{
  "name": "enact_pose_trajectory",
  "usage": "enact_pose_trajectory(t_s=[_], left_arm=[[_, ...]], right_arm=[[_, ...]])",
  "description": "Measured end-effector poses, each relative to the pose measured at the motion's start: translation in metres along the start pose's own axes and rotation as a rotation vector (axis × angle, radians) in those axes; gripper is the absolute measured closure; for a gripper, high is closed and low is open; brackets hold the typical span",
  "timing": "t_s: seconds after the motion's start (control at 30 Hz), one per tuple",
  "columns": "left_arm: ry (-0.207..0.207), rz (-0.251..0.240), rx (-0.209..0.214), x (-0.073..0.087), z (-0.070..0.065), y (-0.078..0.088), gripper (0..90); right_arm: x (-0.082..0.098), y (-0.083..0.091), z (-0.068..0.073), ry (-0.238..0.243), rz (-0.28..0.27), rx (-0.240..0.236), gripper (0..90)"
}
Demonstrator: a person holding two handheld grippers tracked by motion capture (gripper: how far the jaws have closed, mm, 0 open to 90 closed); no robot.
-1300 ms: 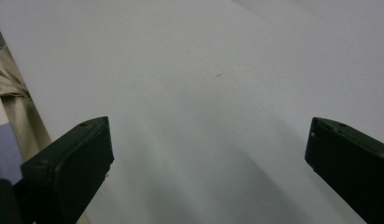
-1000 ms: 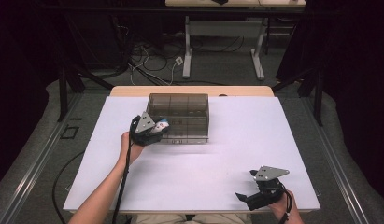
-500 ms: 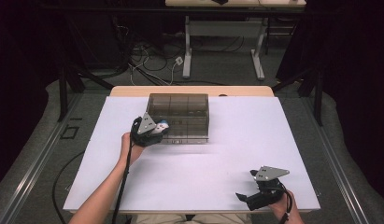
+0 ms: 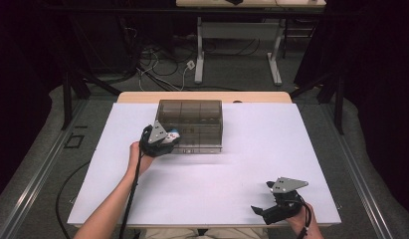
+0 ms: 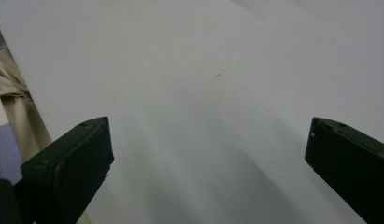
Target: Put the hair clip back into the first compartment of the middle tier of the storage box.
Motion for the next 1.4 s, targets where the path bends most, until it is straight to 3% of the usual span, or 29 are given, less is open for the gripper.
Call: enact_pose_trajectory(t_s=[0.4, 0.6, 0.67, 0.8, 0.9, 0.97, 1.07, 1.2, 1.4], left_arm=[[0.007, 0.007, 0.014, -0.002, -0.002, 0.002, 39.0], [0.038, 0.000, 0.017, -0.007, -0.001, 0.005, 36.6], [0.050, -0.004, 0.028, -0.008, -0.001, 0.007, 40.3], [0.071, 0.018, 0.042, -0.010, -0.002, 0.009, 61.0], [0.075, 0.031, 0.051, -0.012, -0.003, 0.009, 70.1], [0.076, 0.033, 0.057, -0.013, -0.005, 0.009, 72.8], [0.060, 0.027, 0.061, -0.015, -0.008, 0.010, 76.0], [0.034, 0.038, 0.063, -0.014, -0.010, 0.008, 79.3], [0.028, 0.066, 0.058, -0.008, -0.008, 0.004, 84.3]], right_arm=[[0.000, 0.000, 0.000, 0.003, -0.006, 0.001, 0.6], [0.000, 0.000, 0.000, 0.002, -0.006, 0.003, 0.6], [0.000, 0.000, 0.000, 0.001, 0.000, -0.001, 0.6], [0.000, -0.001, 0.000, 0.001, -0.004, -0.001, 0.6], [0.000, -0.001, 0.000, 0.002, -0.017, 0.001, 0.6], [0.000, 0.000, 0.000, -0.001, 0.008, -0.001, 0.6], [0.000, -0.002, 0.000, 0.001, -0.018, -0.001, 0.6], [0.000, -0.002, 0.000, -0.001, -0.019, -0.002, 0.6], [0.000, -0.001, 0.000, -0.002, -0.004, 0.001, 0.6]])
Point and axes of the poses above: each handheld gripper's, and its own axes: y roughly backward along the jaws, x roughly out of its underside, z roughly to its left, the point moved 4 cm from there along -y, roughly forward along the jaws, and after that the axes turned 12 degrees about -x, right-handed, at the moved point
